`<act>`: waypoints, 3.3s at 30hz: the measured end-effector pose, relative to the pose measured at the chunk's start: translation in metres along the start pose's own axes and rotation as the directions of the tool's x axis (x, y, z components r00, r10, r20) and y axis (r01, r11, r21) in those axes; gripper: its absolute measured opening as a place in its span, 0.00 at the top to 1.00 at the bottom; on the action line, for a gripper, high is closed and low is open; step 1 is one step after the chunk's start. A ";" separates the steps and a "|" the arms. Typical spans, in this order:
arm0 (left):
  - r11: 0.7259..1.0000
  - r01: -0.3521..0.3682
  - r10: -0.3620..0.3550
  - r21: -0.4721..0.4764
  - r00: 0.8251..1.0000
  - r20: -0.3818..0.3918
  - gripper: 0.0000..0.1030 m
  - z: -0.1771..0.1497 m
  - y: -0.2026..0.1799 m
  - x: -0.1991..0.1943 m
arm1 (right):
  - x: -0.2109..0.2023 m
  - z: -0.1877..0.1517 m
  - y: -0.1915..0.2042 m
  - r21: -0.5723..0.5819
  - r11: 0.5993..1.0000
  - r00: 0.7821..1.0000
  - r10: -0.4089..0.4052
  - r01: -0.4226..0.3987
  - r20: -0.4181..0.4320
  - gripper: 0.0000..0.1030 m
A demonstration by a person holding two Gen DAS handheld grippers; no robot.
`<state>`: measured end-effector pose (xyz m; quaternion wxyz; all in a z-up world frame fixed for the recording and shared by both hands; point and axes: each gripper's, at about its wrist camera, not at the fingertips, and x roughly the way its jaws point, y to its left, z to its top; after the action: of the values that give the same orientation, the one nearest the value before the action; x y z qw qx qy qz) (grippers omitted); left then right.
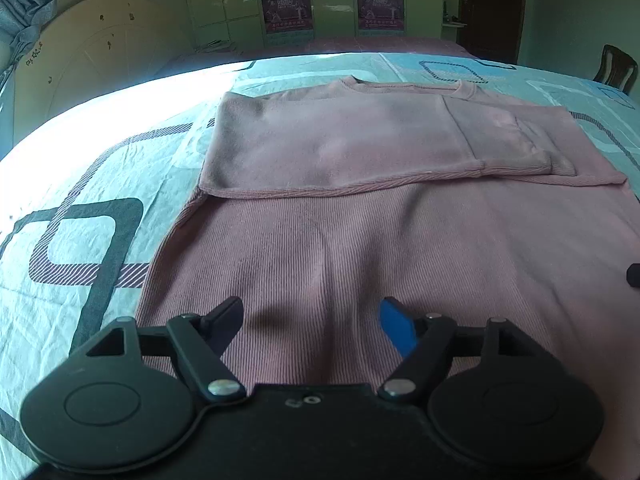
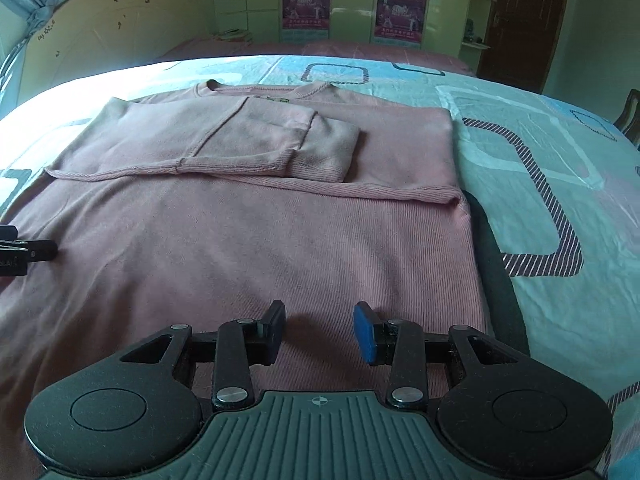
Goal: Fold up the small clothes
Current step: 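Withdraw both grippers from the folded sweatshirt, then move both grippers to the ribbed hem and grasp it, then lift the hem with both grippers and fold it over toward the collar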
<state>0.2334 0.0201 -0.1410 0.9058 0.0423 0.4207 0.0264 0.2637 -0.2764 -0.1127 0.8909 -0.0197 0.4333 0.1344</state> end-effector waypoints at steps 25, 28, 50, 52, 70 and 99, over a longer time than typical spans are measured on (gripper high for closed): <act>0.999 0.022 -0.022 -0.030 1.000 0.001 0.24 -0.082 0.039 -0.078 | -0.081 -0.088 0.015 0.070 0.990 0.993 -0.120 0.120 -0.015 0.63; 0.999 0.008 -0.008 -0.035 1.000 0.004 0.24 -0.085 0.043 -0.084 | -0.086 -0.093 0.006 0.104 0.984 0.989 -0.146 0.148 -0.021 0.62; 0.963 0.127 -0.148 -0.239 0.986 -0.073 0.55 -0.129 0.092 -0.100 | -0.109 -0.125 -0.027 0.264 0.952 0.988 -0.144 0.154 -0.057 0.48; 0.958 0.150 -0.173 -0.243 0.982 -0.076 0.62 -0.128 0.092 -0.099 | -0.110 -0.127 -0.029 0.293 0.946 0.990 -0.124 0.136 -0.061 0.48; 0.973 0.179 -0.191 -0.148 0.979 -0.073 0.89 -0.127 0.081 -0.099 | -0.113 -0.131 -0.025 0.304 0.945 0.991 -0.094 0.119 -0.096 0.86; 0.917 0.310 -0.297 -0.249 0.951 0.091 0.94 -0.002 0.097 -0.098 | -0.116 -0.016 -0.081 0.479 0.851 0.977 0.200 -0.214 0.080 0.91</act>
<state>0.1677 0.1081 -0.0581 0.9071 -0.1423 0.3915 -0.0605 0.2039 -0.3827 -0.0391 0.8533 0.2528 0.4408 0.1167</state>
